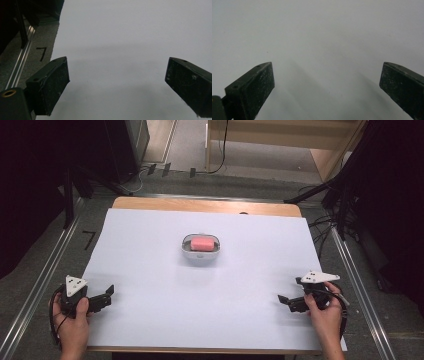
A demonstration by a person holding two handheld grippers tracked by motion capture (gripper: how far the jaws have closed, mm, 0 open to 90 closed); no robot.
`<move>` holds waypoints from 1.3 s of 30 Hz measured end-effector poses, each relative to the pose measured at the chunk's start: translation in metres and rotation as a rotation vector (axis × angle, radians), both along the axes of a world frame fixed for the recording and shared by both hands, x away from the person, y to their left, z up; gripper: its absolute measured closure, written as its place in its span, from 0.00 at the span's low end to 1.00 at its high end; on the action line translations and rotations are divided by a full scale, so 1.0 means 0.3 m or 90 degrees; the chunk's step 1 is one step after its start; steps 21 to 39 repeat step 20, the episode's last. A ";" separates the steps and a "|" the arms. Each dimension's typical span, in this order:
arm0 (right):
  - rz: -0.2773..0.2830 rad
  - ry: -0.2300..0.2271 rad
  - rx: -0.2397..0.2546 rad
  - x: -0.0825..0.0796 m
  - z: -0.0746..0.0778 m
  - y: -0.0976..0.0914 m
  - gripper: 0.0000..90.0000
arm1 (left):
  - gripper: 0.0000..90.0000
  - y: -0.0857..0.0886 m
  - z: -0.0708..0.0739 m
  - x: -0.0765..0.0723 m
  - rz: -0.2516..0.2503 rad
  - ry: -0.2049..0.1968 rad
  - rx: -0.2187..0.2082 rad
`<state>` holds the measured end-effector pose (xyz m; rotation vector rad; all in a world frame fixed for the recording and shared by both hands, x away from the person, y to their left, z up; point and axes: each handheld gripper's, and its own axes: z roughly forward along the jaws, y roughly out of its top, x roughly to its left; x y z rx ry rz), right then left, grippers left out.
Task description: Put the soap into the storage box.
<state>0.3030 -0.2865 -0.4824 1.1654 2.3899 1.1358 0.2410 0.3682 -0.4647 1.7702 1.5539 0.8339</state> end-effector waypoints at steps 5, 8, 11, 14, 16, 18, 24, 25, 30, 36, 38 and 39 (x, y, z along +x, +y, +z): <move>-0.025 -0.008 0.021 -0.036 -0.017 -0.045 0.00 | 0.06 0.000 0.000 0.000 0.000 0.000 -0.001; -0.046 -0.030 0.043 -0.057 -0.022 -0.068 0.00 | 0.06 0.001 0.000 0.000 -0.001 -0.001 -0.002; -0.061 -0.051 0.064 -0.067 -0.020 -0.079 0.00 | 0.06 0.003 0.000 0.001 -0.002 0.001 -0.008; -0.063 -0.057 0.088 -0.071 -0.020 -0.092 0.00 | 0.06 0.005 0.000 0.003 -0.003 0.005 -0.011; -0.068 -0.062 0.077 -0.074 -0.021 -0.087 0.01 | 0.06 0.006 -0.001 0.005 -0.004 0.007 -0.012; -0.064 -0.057 0.065 -0.072 -0.022 -0.079 0.12 | 0.06 0.005 0.000 0.005 -0.003 0.009 -0.011; -0.057 -0.050 0.066 -0.068 -0.023 -0.078 0.21 | 0.06 0.004 -0.001 0.006 -0.003 0.009 -0.010; -0.057 -0.050 0.066 -0.068 -0.023 -0.078 0.21 | 0.06 0.004 -0.001 0.006 -0.003 0.009 -0.010; -0.057 -0.050 0.066 -0.068 -0.023 -0.078 0.21 | 0.06 0.004 -0.001 0.006 -0.003 0.009 -0.010; -0.057 -0.050 0.066 -0.068 -0.023 -0.078 0.21 | 0.06 0.004 -0.001 0.006 -0.003 0.009 -0.010; -0.057 -0.050 0.066 -0.068 -0.023 -0.078 0.21 | 0.06 0.004 -0.001 0.006 -0.003 0.009 -0.010; -0.057 -0.050 0.066 -0.068 -0.023 -0.078 0.21 | 0.06 0.004 -0.001 0.006 -0.003 0.009 -0.010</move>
